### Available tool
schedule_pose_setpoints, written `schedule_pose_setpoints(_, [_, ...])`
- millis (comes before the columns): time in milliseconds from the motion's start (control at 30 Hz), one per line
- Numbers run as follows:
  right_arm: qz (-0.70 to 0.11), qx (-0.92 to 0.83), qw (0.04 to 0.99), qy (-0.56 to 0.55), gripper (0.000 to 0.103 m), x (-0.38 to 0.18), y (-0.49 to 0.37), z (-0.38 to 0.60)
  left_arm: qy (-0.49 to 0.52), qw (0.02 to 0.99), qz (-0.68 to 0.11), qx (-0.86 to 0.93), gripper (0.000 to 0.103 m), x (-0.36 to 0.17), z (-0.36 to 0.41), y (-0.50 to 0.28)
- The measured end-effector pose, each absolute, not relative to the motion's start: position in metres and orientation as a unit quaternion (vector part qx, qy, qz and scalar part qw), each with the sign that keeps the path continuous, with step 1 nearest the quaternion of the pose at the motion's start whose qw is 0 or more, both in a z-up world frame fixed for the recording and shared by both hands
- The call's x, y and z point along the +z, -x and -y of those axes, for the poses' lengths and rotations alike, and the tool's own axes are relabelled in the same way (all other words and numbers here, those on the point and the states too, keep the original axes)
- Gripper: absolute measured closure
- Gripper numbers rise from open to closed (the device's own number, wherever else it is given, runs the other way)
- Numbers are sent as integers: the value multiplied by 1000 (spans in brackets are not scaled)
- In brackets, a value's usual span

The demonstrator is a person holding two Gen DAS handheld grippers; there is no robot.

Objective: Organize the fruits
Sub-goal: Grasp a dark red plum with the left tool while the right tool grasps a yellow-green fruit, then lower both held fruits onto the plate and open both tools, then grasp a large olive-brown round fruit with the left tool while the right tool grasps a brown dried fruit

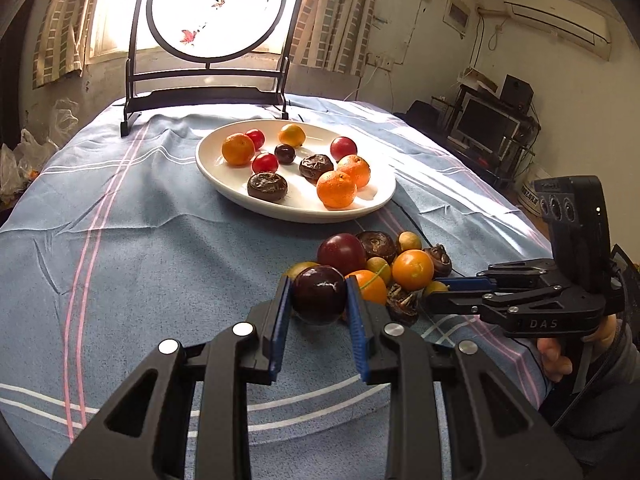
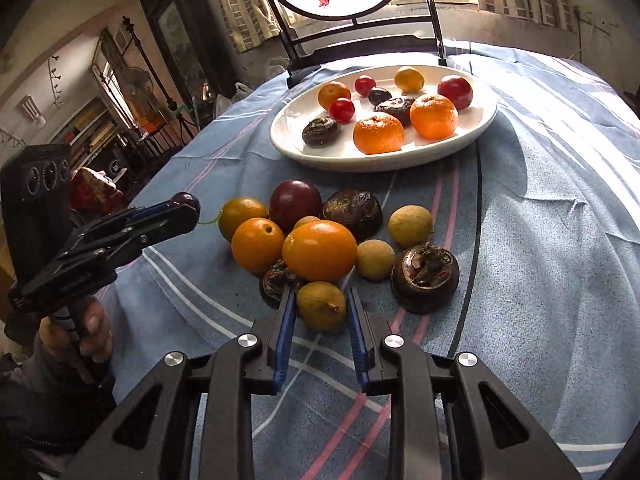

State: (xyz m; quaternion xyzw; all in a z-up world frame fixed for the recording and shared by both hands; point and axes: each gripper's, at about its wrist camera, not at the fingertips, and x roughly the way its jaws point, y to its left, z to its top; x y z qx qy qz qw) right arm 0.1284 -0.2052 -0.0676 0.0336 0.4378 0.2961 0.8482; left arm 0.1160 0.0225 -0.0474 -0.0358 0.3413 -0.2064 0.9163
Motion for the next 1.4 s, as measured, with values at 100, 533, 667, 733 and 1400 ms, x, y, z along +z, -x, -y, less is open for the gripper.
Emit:
schedule_pose_setpoints(100, [-421,309,851,-53,77,-62,-123,214,37,918,-338,-205,77,-47,-23,-115])
schedule_pose_setpoints(533, [-363,316,871,-101,77,-8,-131,244,54,925,-314,-208,77,-18,-32,-126])
schedule_pose_setpoints(667, [-351,298,880,-112,77,22,-182,240,47,925,-315,-206,77,3,-25,-170])
schedule_pose_setpoints(733, [-358,291,879,-122,77,24,-214,233,47,922,-326,-204,77,5,-20,-199])
schedule_pose_setpoints(1400, [-369,244,893,-83,55,-8,-224,213,35,911,-369,-179,48,-8,-31,-214])
